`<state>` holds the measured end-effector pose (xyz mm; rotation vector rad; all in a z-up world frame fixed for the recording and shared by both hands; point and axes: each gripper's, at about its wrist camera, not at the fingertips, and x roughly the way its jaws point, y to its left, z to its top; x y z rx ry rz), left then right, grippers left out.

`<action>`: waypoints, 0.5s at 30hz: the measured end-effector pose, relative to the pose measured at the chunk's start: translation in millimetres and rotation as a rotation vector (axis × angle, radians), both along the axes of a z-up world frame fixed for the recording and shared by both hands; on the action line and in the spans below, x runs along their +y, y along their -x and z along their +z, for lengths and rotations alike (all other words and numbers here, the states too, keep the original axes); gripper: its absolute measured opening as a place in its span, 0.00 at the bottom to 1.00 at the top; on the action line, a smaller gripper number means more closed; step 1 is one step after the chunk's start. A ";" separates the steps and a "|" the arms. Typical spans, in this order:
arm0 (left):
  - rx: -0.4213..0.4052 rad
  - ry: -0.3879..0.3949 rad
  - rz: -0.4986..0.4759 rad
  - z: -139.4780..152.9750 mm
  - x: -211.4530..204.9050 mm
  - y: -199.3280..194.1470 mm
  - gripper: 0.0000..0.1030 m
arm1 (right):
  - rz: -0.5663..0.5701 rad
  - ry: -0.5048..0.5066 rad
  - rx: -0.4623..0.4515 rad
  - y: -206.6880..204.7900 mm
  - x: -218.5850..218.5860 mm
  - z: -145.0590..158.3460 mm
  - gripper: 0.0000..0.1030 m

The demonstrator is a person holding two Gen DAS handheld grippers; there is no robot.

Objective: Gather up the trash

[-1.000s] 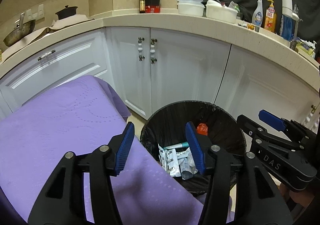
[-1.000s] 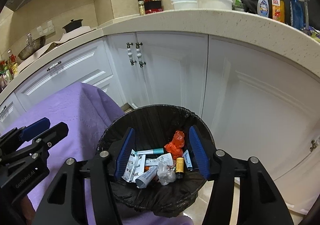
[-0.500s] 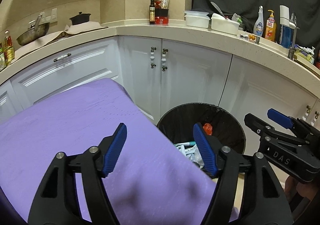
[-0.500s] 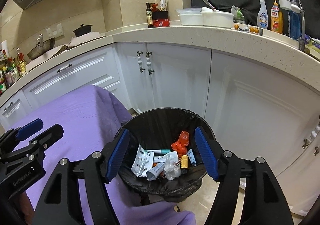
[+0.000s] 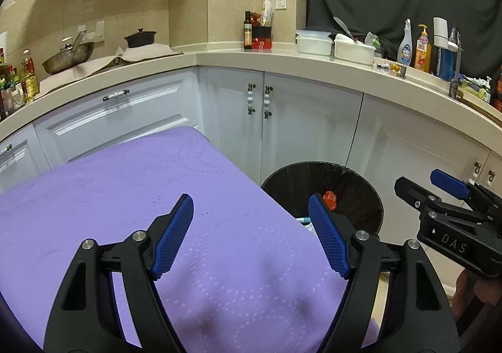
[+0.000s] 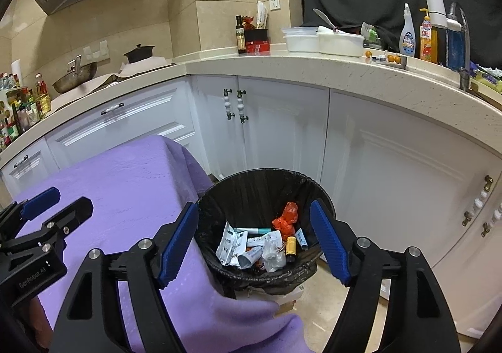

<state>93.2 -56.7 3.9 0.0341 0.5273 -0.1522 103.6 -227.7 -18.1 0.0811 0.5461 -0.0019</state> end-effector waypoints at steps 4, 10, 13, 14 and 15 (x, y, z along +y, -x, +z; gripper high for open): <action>-0.013 0.001 -0.006 3.4 -0.6 7.6 0.72 | 0.001 0.007 -0.003 6.2 2.9 0.8 0.70; -0.024 0.005 -0.020 9.5 -6.4 9.2 0.72 | -0.007 0.019 -0.025 9.6 2.9 8.0 0.70; -0.030 0.002 -0.024 12.9 -9.6 8.1 0.73 | -0.015 0.023 -0.030 9.6 2.5 10.1 0.70; -0.030 0.002 -0.025 13.1 -10.4 7.3 0.73 | -0.017 0.024 -0.032 9.4 1.9 10.6 0.70; -0.029 0.001 -0.027 13.4 -11.2 6.4 0.73 | -0.018 0.024 -0.032 8.8 1.6 11.2 0.71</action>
